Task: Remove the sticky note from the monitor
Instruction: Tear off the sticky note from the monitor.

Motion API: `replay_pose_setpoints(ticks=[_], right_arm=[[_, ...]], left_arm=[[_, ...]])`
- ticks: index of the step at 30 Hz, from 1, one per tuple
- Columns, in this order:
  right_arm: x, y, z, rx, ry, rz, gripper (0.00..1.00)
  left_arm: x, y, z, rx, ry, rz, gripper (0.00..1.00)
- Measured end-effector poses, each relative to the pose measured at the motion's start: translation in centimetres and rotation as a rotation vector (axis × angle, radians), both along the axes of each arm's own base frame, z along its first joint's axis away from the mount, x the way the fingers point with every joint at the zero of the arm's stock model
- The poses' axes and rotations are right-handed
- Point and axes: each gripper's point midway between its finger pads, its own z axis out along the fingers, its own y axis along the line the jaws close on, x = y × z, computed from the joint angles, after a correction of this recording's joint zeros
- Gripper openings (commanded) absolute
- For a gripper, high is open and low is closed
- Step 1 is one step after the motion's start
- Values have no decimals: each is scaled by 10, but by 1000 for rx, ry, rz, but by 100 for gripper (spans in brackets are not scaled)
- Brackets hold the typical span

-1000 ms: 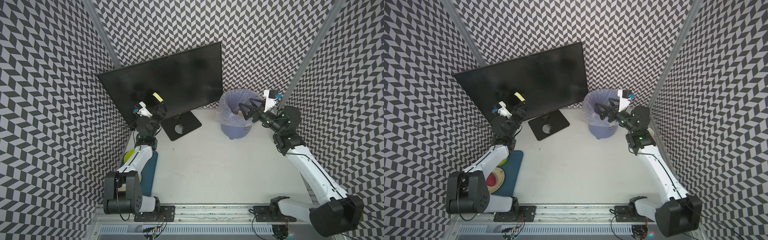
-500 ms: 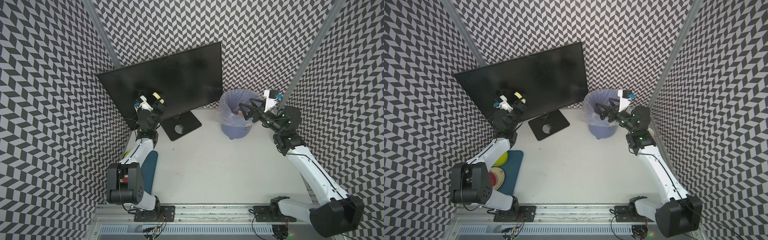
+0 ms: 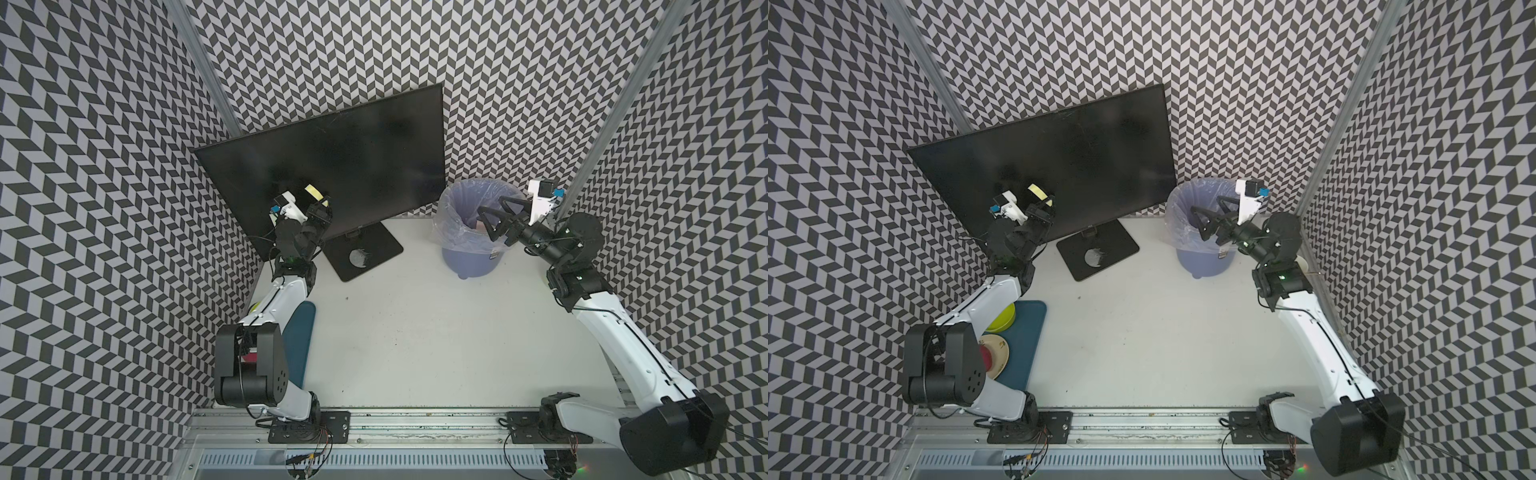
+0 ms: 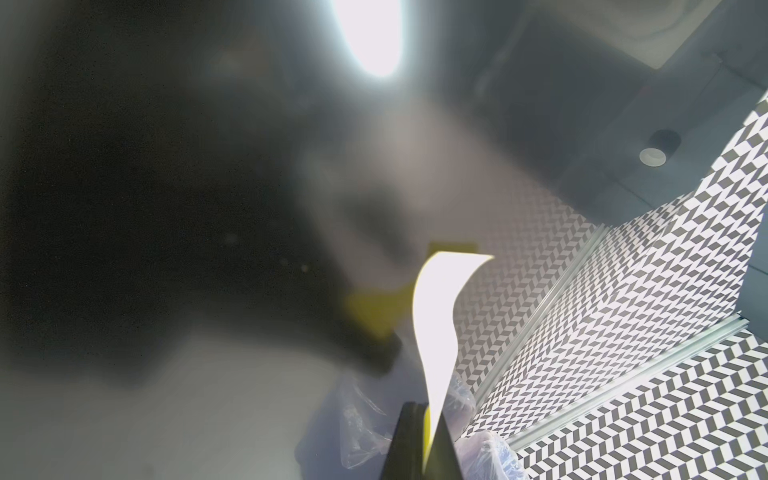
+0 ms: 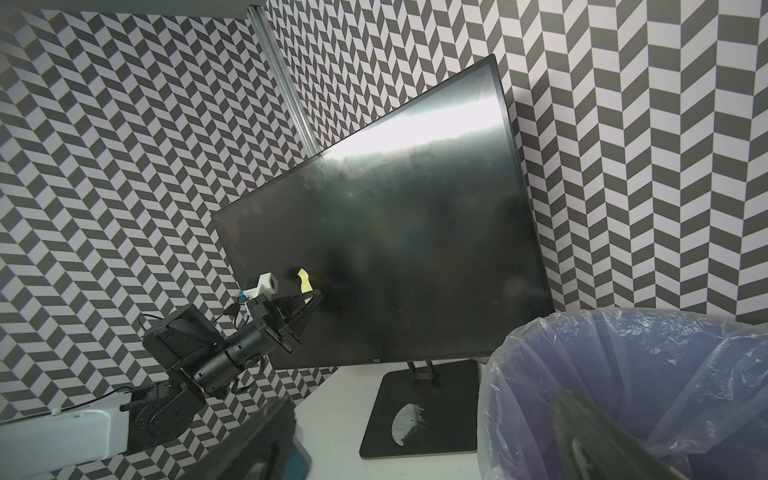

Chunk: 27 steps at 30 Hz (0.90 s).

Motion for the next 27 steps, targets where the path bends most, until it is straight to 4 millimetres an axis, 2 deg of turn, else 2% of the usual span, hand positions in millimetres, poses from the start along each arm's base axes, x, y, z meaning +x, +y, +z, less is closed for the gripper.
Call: replay_pose_setpoints(ticks=[9,14,17,20,27], right_arm=[[-3,4,1,10,-10,26,99],[-7,15,-3,15,0,61,99],[-13,34,-4,16,-5,116,99],[-20,61,-12,10,11,198,99],[-34,117,-30,7,59,383,97]], left_arm=[[-26,-6,15,94,-22,-16,0],[-41,-17,21,170,-30,-54,0],[-53,-48,19,250,-32,-146,0],[-65,-86,19,318,-45,-270,0],[-101,-172,31,441,-125,-551,0]])
